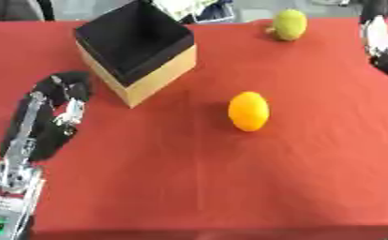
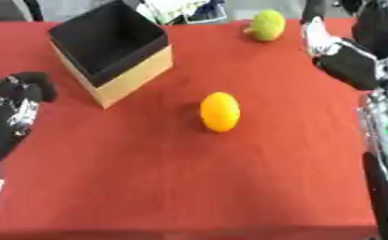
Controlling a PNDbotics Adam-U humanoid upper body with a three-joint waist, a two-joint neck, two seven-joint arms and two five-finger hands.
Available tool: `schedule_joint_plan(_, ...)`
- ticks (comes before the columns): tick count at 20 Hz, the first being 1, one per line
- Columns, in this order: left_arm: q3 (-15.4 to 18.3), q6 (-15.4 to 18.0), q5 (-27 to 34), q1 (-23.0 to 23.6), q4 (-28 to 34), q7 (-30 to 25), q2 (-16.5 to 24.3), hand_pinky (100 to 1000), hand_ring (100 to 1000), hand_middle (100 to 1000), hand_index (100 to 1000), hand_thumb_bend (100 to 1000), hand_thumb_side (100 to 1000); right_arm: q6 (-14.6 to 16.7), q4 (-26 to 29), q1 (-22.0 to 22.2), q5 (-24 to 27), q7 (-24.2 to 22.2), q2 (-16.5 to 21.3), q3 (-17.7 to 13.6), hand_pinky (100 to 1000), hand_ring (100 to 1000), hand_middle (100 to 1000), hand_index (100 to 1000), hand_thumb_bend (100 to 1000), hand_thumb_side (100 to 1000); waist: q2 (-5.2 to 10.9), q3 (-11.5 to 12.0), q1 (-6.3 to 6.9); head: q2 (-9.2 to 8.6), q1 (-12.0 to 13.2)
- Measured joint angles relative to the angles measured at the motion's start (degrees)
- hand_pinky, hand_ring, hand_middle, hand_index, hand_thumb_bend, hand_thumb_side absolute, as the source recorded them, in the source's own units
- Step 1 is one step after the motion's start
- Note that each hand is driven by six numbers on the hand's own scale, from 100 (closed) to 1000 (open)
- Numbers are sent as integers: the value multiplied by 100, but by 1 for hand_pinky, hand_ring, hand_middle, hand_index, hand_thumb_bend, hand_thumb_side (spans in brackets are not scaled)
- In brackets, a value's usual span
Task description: Pick up objects on the table and place them in the box.
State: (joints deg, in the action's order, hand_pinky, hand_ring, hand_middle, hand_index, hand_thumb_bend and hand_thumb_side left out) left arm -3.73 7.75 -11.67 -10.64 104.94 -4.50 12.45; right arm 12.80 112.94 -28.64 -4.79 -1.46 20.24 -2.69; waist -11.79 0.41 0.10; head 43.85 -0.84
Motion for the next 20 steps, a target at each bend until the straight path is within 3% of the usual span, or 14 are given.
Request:
schedule_joint_plan(6, -4, 0, 10, 3, -1, -7, 0, 648, 630, 603, 764, 100, 632, 157, 44, -924, -112, 287, 138, -163, 733, 782, 775, 876, 100, 100, 34, 81, 13, 0, -28)
schedule_joint_plan(12, -31, 3, 25, 7, -4, -34, 0, 647, 629, 602, 764, 100, 633, -47, -37, -1816, 29, 618, 392, -326, 733, 777, 774, 873, 100, 100, 96, 206, 8, 0, -130)
schedule_joint_plan(16, -58, 9, 38, 11, -24, -63, 0, 647, 628, 602, 764, 100, 633, -126, -568, -2456, 218, 716, 657, -408, 727, 773, 772, 868, 100, 100, 117, 271, -5, 0, -192)
schedule_joint_plan(20, -89, 11, 57, 16, -47, -92, 0, 647, 628, 601, 764, 100, 633, -173, -1529, -3200, 458, 708, 864, -476, 721, 775, 775, 869, 100, 102, 145, 373, -30, 0, -261)
